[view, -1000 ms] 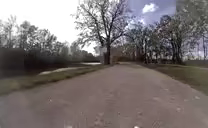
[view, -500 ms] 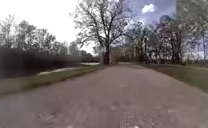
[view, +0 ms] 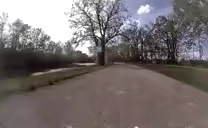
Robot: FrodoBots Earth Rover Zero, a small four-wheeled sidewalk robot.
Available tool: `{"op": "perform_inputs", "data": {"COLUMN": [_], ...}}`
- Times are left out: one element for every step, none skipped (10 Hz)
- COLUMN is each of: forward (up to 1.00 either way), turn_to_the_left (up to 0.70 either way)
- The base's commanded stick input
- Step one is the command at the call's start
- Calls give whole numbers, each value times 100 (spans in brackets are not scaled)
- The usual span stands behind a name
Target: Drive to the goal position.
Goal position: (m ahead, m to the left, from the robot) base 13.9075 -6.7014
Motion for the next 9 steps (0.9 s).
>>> {"op": "perform_inputs", "data": {"forward": [100, 100, 100, 100, 100, 100, 100, 100, 100], "turn_to_the_left": [0, 0, 0, 0, 0, 0, 0, 0, 0]}}
